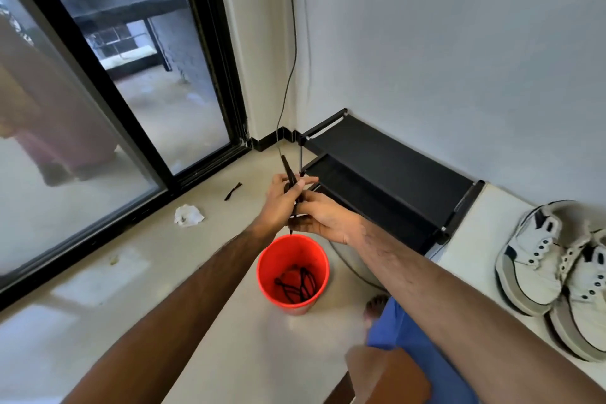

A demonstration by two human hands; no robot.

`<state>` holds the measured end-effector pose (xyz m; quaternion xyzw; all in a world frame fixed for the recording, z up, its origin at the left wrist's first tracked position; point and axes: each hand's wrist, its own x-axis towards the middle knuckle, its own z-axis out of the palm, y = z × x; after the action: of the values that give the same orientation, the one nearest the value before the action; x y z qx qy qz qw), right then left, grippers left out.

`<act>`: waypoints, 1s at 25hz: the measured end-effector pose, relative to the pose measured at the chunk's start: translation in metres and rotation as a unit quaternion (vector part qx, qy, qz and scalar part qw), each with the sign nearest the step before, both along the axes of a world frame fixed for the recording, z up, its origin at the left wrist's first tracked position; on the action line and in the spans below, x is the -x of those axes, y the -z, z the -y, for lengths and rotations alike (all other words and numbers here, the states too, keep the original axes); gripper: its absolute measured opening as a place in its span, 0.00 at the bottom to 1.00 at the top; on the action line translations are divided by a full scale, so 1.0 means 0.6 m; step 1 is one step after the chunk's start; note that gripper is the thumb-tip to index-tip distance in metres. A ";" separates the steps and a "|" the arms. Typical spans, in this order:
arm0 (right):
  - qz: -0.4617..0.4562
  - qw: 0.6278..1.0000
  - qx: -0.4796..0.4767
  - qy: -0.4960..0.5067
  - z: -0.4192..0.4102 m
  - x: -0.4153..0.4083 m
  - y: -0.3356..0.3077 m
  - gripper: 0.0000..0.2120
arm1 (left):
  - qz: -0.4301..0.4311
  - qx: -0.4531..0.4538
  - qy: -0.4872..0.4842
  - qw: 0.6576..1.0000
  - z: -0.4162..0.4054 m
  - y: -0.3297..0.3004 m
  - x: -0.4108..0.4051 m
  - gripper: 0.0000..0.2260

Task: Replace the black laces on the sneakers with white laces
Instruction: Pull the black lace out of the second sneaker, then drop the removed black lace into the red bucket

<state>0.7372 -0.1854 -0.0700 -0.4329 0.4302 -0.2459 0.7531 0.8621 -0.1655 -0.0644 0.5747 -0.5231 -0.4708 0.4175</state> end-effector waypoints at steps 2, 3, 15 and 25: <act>-0.071 0.996 0.061 0.002 -0.001 -0.015 0.019 0.15 | 0.018 -0.014 -0.040 0.999 0.005 0.026 -0.007 0.14; -0.108 0.990 0.090 0.014 0.001 -0.020 0.025 0.13 | 0.013 -0.018 -0.050 0.999 0.007 0.036 -0.012 0.14; -0.202 0.978 0.008 -0.052 0.022 -0.026 0.104 0.11 | 0.022 -0.198 -0.055 0.978 -0.025 0.162 -0.073 0.06; -0.354 0.908 0.166 -0.150 0.019 0.040 0.110 0.18 | 0.334 -0.104 0.123 0.929 -0.013 0.183 -0.069 0.14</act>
<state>0.7133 -0.1970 -0.1360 -0.6698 0.5511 -0.0284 0.4968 0.9032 -0.1579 -0.1743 0.6703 -0.6470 -0.3509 0.0951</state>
